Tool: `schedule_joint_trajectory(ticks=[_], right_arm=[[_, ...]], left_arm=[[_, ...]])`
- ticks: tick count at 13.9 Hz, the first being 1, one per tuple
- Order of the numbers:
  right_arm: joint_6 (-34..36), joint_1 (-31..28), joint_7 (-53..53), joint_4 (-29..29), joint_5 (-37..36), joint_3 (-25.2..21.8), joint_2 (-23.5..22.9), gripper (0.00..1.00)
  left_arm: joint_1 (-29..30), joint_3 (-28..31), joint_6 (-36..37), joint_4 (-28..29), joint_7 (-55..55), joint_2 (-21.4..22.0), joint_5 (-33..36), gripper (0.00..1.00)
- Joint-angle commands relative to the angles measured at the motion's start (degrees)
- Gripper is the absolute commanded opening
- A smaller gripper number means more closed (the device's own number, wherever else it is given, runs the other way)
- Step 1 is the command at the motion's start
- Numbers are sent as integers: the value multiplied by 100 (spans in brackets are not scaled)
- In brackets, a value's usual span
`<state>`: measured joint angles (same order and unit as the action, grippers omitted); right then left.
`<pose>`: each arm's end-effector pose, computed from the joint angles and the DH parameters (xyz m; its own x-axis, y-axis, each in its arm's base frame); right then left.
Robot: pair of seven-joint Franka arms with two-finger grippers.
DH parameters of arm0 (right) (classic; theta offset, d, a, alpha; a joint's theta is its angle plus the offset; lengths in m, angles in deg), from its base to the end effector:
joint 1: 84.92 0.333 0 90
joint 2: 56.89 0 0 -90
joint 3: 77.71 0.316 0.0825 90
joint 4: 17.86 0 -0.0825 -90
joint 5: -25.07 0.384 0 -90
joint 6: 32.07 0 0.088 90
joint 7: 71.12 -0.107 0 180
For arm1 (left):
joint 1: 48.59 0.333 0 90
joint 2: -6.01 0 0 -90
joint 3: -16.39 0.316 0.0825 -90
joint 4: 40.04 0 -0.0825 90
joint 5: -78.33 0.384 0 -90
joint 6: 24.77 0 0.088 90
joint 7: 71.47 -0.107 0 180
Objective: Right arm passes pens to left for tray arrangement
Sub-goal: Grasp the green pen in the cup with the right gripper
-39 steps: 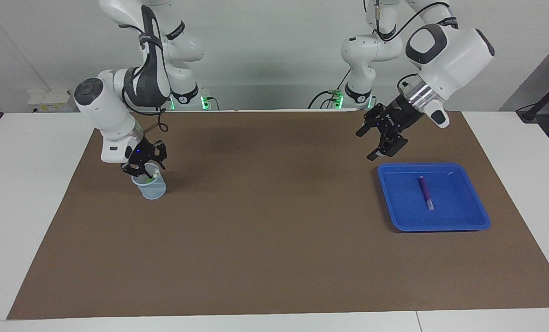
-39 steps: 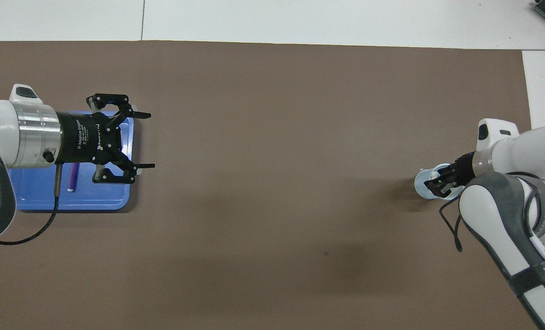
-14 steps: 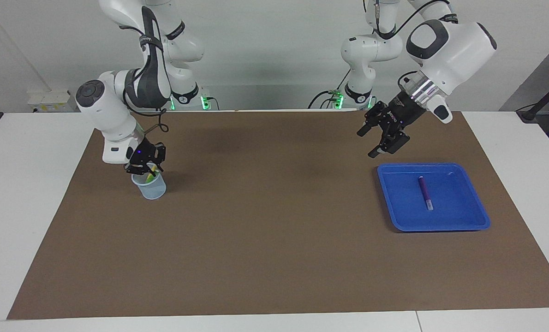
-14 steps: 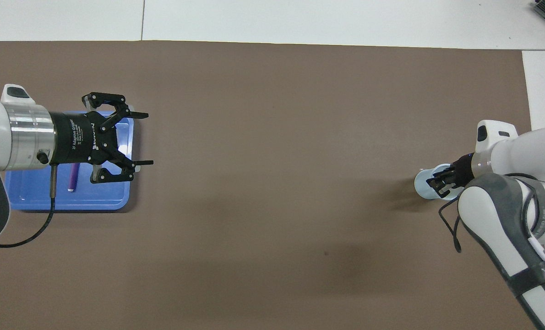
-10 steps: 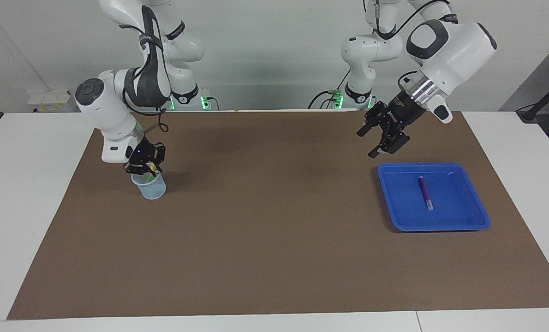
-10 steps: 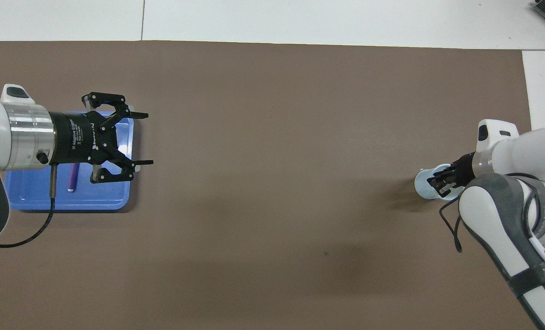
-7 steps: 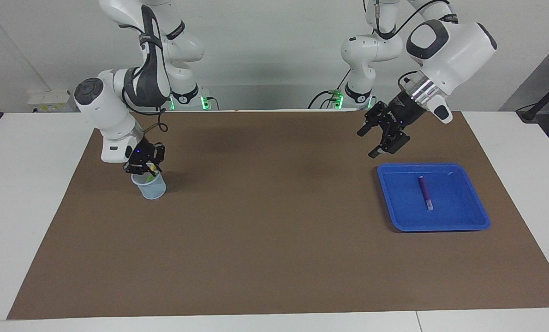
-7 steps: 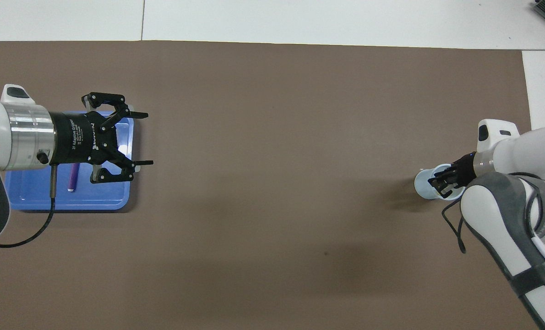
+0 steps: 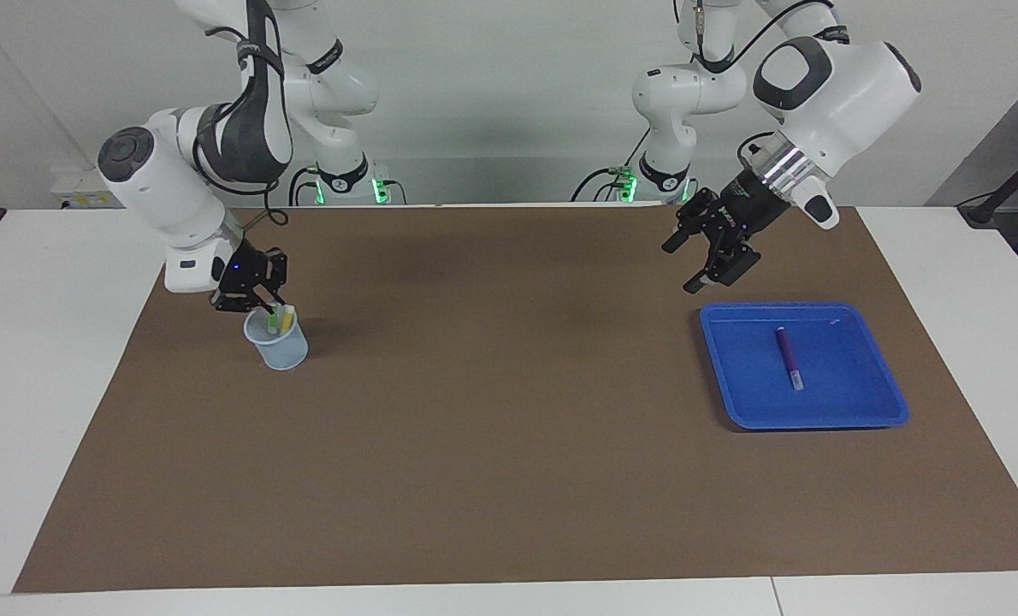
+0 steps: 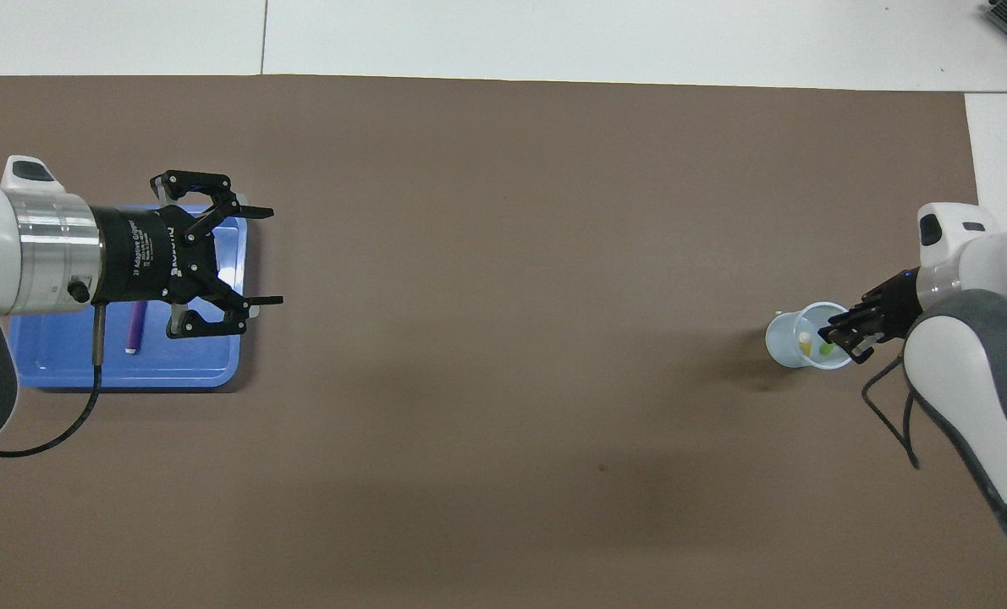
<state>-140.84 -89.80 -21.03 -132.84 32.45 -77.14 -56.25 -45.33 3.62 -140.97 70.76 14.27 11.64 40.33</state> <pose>0.5395 -0.0312 0.4523 0.7317 0.6811 0.0259 0.6764 -0.7209 -0.1513 0.5398 -0.1304 0.5561 0.0446 0.8223 -0.5672 0.9880 0.0478 0.1471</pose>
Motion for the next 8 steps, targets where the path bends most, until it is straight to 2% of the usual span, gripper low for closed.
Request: schedule_joint_trajectory(ticks=[1,5,8], right_arm=[[653,-40,115,545,-70,40,104,0],[1497,22,-95,1398,26,110,112,0],[1718,22,-998,1514,657,101,121,0]], left_arm=[[-9,29,-95,223,57,202,-102,90],[-44,29,-87,223,57,202,-102,90],[-44,29,-52,214,65,202,-102,90]])
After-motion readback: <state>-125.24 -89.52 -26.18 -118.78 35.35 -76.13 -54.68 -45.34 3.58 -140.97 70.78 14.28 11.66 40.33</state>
